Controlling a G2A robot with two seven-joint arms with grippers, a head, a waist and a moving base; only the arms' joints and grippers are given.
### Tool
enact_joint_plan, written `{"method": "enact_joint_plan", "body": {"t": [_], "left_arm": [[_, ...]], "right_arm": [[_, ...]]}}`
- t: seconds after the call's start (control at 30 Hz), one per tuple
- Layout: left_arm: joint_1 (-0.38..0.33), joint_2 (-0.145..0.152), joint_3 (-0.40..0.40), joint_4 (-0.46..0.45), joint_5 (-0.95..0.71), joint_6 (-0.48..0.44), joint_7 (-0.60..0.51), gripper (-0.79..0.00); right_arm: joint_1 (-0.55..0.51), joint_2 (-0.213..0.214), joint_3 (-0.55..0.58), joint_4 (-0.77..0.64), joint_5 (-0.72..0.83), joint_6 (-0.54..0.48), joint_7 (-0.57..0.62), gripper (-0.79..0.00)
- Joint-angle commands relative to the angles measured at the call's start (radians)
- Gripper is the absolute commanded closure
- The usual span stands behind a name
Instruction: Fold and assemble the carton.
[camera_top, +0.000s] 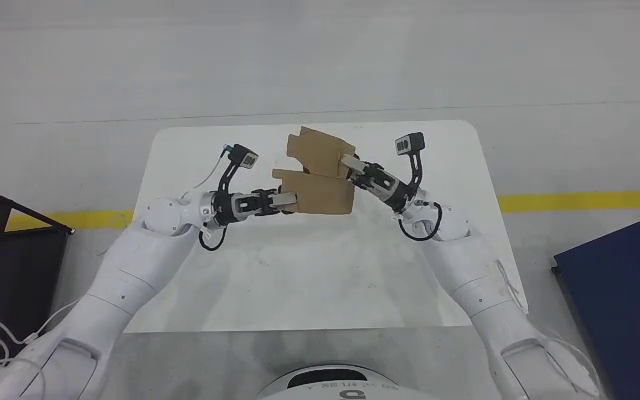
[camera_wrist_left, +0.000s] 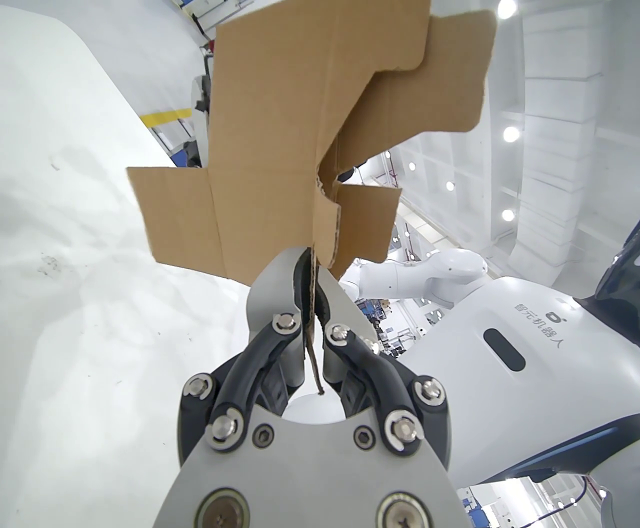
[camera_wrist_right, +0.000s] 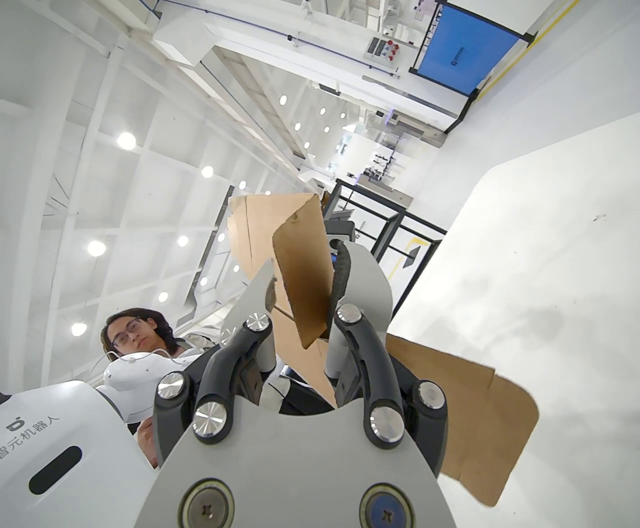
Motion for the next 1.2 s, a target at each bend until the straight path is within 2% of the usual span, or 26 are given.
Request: {"method": "enact_joint_plan", "body": {"t": [0.0, 0.07, 0.5, 0.53, 0.57, 0.7, 0.83, 0.87, 1.03, 1.17], "left_arm": [[0.004, 0.002, -0.001, -0.004, 0.001, -0.001, 0.001, 0.0], [0.006, 0.004, -0.004, -0.007, 0.004, -0.004, 0.004, 0.0], [0.025, 0.017, -0.022, -0.015, -0.013, -0.008, 0.008, 0.0], [0.026, 0.017, -0.022, -0.014, -0.008, -0.009, 0.01, 0.0], [0.027, 0.018, -0.021, -0.016, -0.005, -0.01, 0.01, 0.0], [0.028, 0.019, -0.018, -0.018, 0.0, -0.013, 0.013, 0.0], [0.028, 0.02, -0.016, -0.018, 0.002, -0.015, 0.015, 0.0], [0.028, 0.02, -0.016, -0.019, 0.003, -0.015, 0.015, 0.0], [0.028, 0.022, -0.013, -0.022, 0.004, -0.016, 0.016, 0.0], [0.029, 0.023, -0.01, -0.025, 0.005, -0.018, 0.019, 0.0]], "right_arm": [[0.004, 0.0, -0.003, 0.008, -0.017, 0.003, -0.006, -0.062], [0.009, -0.001, -0.007, 0.015, -0.039, 0.004, -0.02, 0.0], [-0.033, 0.014, 0.04, -0.029, -0.008, -0.044, -0.006, 0.0], [-0.036, 0.016, 0.048, -0.027, -0.021, -0.045, -0.026, -0.157], [-0.04, 0.016, 0.053, -0.029, -0.029, -0.047, -0.047, -0.723], [-0.066, 0.018, 0.072, -0.059, -0.042, -0.078, -0.113, -0.77], [-0.098, 0.022, 0.091, -0.104, -0.063, -0.105, -0.152, -0.76], [-0.106, 0.022, 0.09, -0.118, -0.066, -0.107, -0.155, -0.727], [-0.124, 0.023, 0.083, -0.158, -0.121, -0.097, -0.174, -0.73], [-0.124, 0.02, 0.096, -0.158, -0.18, -0.086, -0.29, -0.73]]}}
